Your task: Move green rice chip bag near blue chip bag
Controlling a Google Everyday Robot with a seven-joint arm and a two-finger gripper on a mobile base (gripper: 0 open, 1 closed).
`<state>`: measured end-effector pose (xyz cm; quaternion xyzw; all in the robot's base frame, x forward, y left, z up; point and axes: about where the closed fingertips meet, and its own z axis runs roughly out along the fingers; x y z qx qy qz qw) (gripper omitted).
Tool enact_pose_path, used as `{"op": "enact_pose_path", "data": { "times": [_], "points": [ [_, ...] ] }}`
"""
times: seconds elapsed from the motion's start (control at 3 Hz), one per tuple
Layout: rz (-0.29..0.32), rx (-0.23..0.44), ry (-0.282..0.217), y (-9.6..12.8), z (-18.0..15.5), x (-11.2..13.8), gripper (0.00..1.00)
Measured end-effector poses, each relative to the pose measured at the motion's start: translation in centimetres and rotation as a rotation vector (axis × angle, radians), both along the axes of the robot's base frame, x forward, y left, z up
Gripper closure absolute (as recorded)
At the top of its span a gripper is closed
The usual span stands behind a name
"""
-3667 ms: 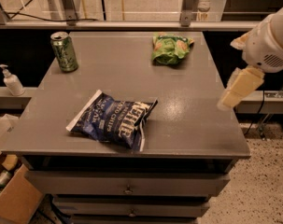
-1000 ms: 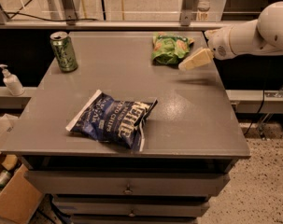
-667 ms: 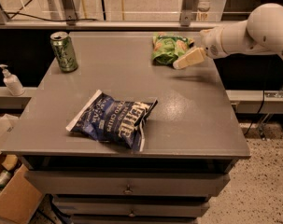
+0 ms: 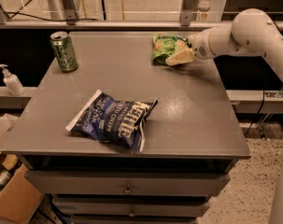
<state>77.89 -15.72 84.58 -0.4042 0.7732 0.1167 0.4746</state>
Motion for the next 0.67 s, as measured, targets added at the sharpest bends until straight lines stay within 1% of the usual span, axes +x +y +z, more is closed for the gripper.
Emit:
{"op": "enact_pose_path", "data": {
  "times": [0.33, 0.67],
  "points": [
    [0.000, -0.002, -0.006, 0.38, 0.07, 0.28, 0.46],
    [0.003, -0.014, -0.020, 0.18, 0.99, 0.08, 0.69]
  ]
}}
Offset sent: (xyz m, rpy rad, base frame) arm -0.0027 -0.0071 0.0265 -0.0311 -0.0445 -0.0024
